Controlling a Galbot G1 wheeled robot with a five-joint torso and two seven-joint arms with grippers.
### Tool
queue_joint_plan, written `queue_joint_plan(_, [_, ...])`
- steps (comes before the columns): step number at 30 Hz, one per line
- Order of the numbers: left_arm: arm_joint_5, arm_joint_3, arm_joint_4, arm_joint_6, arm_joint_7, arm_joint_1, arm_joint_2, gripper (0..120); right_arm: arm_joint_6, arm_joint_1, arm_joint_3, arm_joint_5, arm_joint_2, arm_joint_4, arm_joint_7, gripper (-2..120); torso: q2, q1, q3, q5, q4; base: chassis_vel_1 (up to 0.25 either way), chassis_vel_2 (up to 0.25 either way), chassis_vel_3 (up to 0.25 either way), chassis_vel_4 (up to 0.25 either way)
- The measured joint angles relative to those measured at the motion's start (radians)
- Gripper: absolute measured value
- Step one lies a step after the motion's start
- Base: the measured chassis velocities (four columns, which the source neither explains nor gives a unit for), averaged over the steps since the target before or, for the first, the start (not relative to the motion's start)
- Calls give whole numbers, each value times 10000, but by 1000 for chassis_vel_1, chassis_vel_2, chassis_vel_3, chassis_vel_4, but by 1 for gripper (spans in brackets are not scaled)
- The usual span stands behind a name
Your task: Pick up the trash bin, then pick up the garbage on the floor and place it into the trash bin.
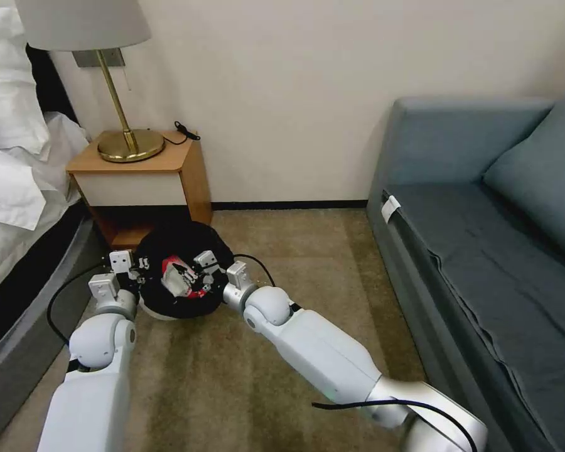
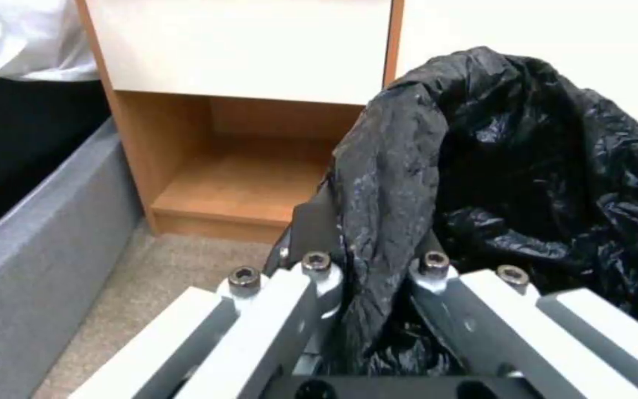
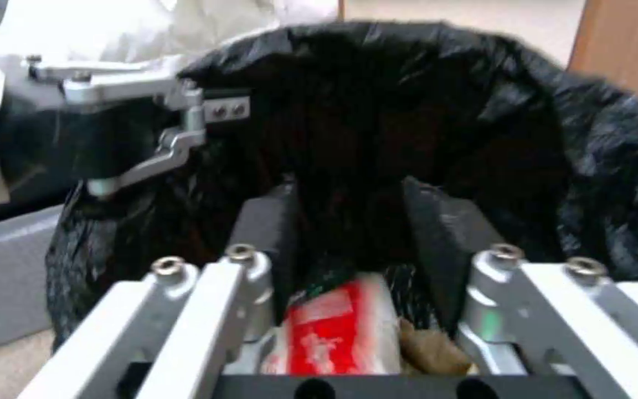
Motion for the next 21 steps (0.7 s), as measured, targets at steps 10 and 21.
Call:
queue_joint_plan(10, [-712,-328,-343,263,-279,166,-419,4,-35,-371,1017,-227,-338,697,99,77,1,0,0,2,1,0,0,0,0])
queue_joint_plan(21, [-2142,-1159,-965,473,-859,891,-1236,4,-97,-808,2955,-544,-1422,1022,362,100,1,0,0,4,0,0,0,0,0])
